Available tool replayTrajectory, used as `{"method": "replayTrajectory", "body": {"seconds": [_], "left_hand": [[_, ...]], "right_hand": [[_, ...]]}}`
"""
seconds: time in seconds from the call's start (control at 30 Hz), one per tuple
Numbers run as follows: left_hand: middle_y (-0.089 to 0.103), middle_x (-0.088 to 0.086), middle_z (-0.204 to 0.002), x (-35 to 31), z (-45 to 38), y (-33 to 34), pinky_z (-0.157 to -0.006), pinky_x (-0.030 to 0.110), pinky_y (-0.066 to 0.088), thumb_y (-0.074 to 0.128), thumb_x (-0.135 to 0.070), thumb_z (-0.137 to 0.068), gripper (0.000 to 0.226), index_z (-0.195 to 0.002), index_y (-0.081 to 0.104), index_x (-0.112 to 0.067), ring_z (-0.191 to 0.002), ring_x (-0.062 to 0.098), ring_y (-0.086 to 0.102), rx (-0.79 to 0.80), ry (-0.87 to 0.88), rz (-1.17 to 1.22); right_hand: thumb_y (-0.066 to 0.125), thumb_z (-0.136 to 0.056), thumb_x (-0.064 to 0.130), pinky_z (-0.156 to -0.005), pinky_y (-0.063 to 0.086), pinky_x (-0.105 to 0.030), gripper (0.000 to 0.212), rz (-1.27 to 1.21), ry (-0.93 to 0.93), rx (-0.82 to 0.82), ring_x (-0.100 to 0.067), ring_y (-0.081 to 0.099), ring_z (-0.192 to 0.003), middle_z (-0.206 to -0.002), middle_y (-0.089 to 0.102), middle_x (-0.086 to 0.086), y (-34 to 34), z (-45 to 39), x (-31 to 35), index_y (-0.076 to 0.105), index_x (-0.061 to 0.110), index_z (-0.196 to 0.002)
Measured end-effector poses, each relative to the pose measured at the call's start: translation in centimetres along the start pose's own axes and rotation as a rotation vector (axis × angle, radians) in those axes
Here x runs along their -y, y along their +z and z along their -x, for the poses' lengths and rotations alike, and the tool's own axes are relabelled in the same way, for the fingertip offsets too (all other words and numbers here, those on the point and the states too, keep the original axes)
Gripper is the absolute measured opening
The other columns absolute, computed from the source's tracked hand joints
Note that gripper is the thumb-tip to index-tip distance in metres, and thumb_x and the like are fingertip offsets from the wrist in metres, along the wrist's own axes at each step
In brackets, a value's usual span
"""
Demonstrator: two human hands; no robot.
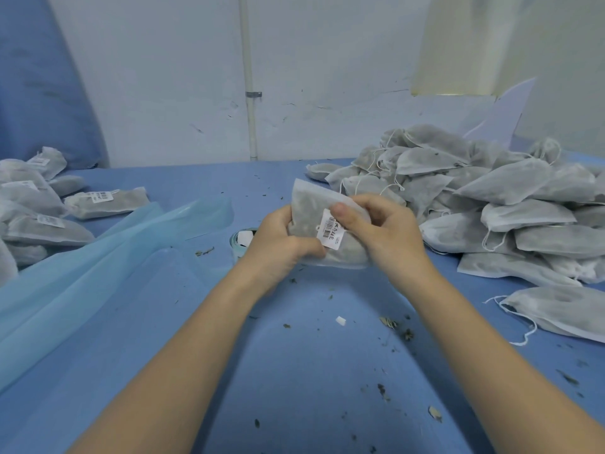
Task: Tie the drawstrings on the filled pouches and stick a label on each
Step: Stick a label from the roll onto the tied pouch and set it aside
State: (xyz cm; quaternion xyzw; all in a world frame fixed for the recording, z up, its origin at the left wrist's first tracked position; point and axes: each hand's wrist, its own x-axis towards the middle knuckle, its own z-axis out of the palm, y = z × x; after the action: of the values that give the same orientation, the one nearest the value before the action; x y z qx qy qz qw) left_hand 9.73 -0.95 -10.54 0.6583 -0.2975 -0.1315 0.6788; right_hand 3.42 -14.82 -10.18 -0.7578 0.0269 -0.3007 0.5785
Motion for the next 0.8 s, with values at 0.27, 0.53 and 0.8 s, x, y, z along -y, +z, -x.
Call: {"method": "replayTrajectory", "body": {"seconds": [0.27,0.53,0.8], "left_hand": [[0.071,0.007,-0.089,0.0,0.1,0.5,-0.071,0.03,0.053,0.071,-0.009,-0.062,0.036,-0.098,0.065,-0.007,-0.083,0.022,0.068,0.036,-0.049,0.128],[0.072,0.013,-0.101,-0.1,-0.3,0.5,-0.089,0.039,0.052,0.065,-0.009,-0.085,0.021,-0.105,0.064,-0.002,-0.095,0.028,0.068,-0.215,-0.029,0.247],[0.068,0.019,-0.104,-0.6,-0.1,0.7,-0.082,0.037,0.057,0.065,-0.002,-0.083,0.043,-0.123,0.05,0.007,-0.086,0.026,0.071,-0.358,-0.041,0.534]], "right_hand": [[0.073,-0.076,0.041,-0.067,0.04,-0.009,0.008,0.09,-0.046,-0.072,0.009,0.056,-0.068,-0.071,0.067,0.023,0.1,-0.1,-0.4,0.068,0.035,-0.073],[0.081,-0.072,0.024,-0.066,0.053,-0.017,0.065,-0.196,0.207,-0.008,-0.008,0.066,-0.093,-0.116,0.056,0.002,-0.1,0.7,-0.6,0.043,0.039,-0.122],[0.073,-0.078,-0.003,-0.055,0.05,-0.018,0.037,-0.619,0.198,-0.319,-0.005,0.059,-0.052,-0.081,0.057,-0.004,4.2,-0.9,1.3,0.043,0.018,-0.088]]}}
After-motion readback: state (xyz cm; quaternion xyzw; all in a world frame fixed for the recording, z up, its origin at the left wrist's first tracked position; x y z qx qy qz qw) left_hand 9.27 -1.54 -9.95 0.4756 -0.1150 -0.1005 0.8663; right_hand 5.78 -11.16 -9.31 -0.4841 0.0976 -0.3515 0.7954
